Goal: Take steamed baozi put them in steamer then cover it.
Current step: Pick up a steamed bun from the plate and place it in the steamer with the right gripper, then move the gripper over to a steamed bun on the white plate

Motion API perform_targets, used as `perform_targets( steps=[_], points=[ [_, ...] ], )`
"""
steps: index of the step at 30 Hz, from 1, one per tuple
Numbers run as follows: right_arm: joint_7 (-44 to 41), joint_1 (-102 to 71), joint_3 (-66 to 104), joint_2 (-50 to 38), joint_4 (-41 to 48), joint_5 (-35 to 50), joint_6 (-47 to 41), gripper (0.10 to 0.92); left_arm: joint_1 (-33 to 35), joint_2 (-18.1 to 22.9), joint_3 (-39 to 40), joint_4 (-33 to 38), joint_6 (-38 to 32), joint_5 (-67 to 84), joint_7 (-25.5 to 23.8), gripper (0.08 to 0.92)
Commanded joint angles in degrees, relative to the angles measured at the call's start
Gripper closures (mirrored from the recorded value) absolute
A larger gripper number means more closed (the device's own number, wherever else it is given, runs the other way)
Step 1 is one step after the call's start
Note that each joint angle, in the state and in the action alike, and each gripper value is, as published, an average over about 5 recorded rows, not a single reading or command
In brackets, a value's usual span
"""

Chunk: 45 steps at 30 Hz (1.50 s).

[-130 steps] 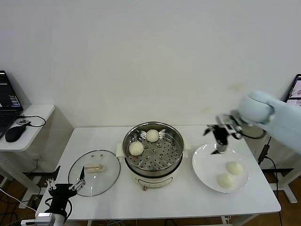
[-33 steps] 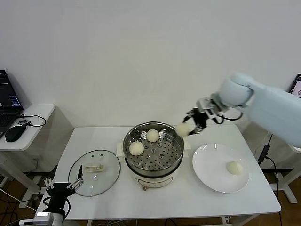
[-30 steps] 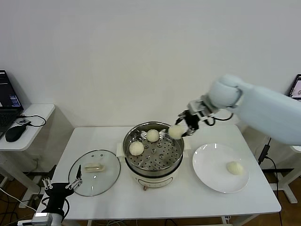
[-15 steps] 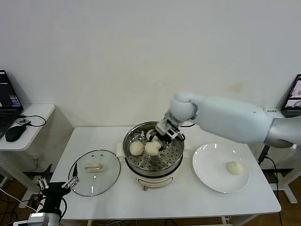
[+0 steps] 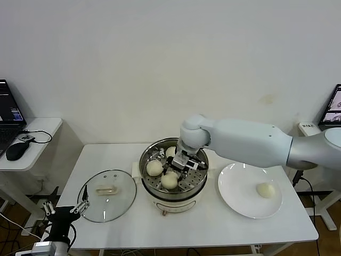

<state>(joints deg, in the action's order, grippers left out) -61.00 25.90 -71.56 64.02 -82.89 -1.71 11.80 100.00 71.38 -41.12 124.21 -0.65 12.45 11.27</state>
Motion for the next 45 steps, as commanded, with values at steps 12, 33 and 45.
perform_targets(
  steps=[12, 33, 45],
  points=[
    [-0.27, 3.69, 2.17, -8.16, -2.21, 4.54, -5.83, 0.210, -0.23, -0.66, 0.57, -0.24, 0.17, -0.32, -0.21, 0.177],
    [1.36, -3.78, 12.09, -43.12, -12.81, 4.06, -29.04, 0.203, -1.11, -1.78, 2.68, 0.02, 0.22, -1.52, -0.36, 0.177],
    [-4.53, -36.17, 41.22, -44.77, -1.34, -7.24, -17.96, 0.203, -0.17, -1.76, 2.75, 0.12, 0.18, -2.24, -0.35, 0.177]
  ],
)
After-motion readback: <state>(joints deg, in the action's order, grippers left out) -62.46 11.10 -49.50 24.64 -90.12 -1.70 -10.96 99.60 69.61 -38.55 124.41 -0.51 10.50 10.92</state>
